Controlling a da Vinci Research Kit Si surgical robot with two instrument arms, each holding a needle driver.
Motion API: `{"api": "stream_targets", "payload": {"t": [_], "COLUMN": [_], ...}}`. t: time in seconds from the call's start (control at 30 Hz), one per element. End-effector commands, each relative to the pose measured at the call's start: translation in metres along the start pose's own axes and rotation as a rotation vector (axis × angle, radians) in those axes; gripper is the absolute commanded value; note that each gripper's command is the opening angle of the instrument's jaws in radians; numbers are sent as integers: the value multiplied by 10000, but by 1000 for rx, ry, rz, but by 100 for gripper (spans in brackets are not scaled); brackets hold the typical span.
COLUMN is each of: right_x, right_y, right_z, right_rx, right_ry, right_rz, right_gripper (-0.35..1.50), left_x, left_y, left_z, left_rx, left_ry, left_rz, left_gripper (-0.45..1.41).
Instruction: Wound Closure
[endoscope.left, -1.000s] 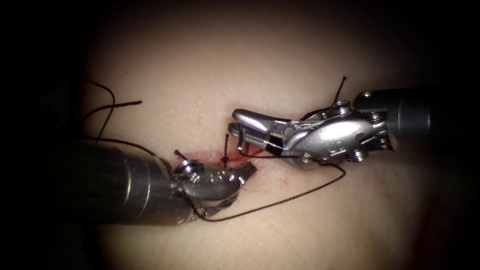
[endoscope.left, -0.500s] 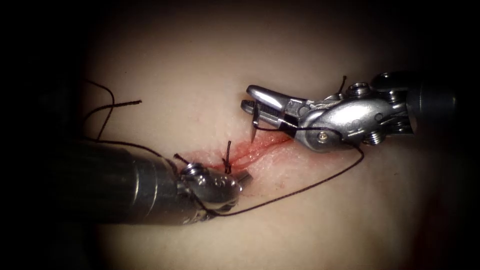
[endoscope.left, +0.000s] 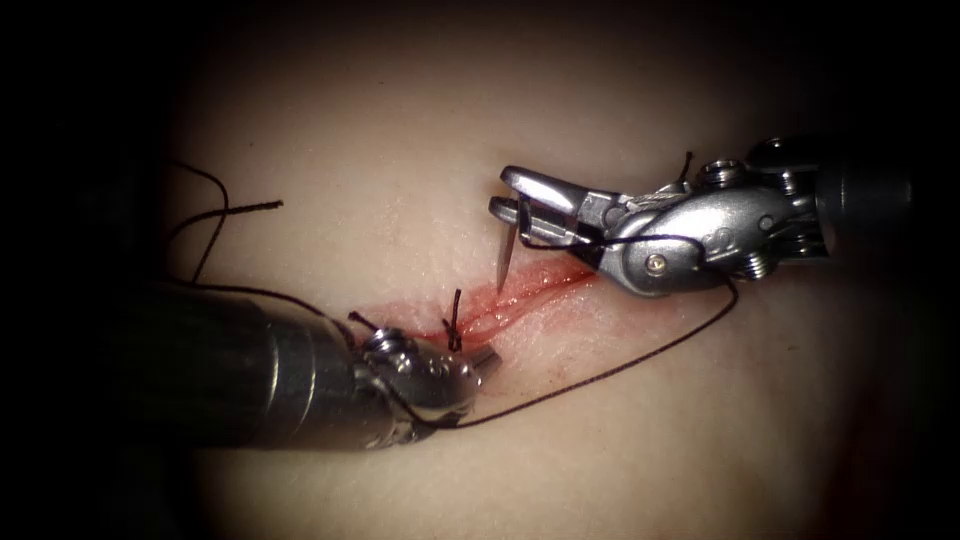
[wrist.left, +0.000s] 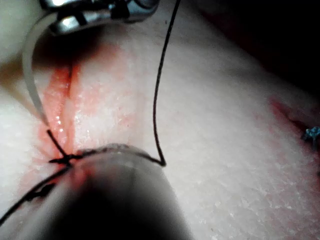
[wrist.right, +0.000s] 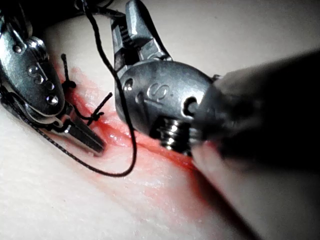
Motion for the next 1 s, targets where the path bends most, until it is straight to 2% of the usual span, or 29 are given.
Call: {"api": "stream_targets", "payload": {"t": [0.03,0.23,1.0], "right_x": [-1,0,-1], "right_y": [-2,-1,-4], "right_z": [9,12,5], "right_rx": [2,-6,30], "right_ry": [4,51,35], "right_rz": [-1,-44,-102], "right_gripper": [-35,-35,-35], "left_x": [0,1,3], "left_y": [4,4,3], "left_z": [6,5,3], "left_rx": [-1,-5,-7], "left_ry": [0,-1,-3], "left_rz": [-1,-1,-3], "left_gripper": [-45,-45,-43]}}
